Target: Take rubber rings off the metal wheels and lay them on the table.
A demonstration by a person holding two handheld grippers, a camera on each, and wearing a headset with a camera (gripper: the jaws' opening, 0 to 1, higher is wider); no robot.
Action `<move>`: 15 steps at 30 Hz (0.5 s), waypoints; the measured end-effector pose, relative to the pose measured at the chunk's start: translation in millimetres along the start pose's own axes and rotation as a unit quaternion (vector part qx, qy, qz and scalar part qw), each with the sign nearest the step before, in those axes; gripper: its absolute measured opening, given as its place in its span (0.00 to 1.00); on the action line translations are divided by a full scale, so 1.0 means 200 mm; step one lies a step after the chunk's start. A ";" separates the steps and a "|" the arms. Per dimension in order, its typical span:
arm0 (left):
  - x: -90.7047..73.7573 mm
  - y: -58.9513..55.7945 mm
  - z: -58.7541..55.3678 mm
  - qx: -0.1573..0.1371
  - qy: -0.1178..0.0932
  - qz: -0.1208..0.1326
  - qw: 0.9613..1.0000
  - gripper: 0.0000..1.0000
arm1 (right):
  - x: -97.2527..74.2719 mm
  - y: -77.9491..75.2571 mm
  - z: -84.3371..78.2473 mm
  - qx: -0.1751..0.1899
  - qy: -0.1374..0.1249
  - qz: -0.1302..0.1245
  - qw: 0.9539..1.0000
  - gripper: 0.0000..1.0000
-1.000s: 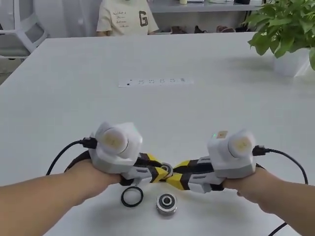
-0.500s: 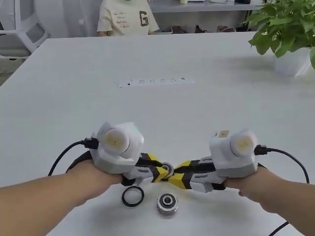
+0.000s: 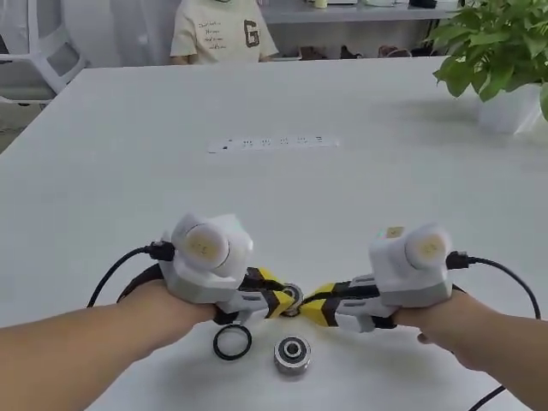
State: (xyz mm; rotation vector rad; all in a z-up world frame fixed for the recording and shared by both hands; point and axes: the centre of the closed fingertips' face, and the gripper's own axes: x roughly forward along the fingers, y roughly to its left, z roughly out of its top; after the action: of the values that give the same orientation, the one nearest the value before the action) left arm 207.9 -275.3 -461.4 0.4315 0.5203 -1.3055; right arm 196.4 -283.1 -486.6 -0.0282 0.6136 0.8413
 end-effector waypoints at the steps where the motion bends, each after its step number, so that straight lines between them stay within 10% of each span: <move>1: 0.00 0.00 0.00 0.003 0.002 0.002 1.000 0.07 | 0.00 0.00 0.00 -0.010 0.002 -0.004 1.000 0.00; 15: 0.00 0.00 0.00 0.014 0.008 0.013 1.000 0.06 | -0.03 -0.03 0.04 0.124 -0.034 -0.015 0.992 0.00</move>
State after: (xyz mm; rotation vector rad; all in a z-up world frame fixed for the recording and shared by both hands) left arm 207.0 -274.6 -461.5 0.4717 0.5092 -1.2865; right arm 202.2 -289.9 -478.5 0.2171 0.6479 0.7292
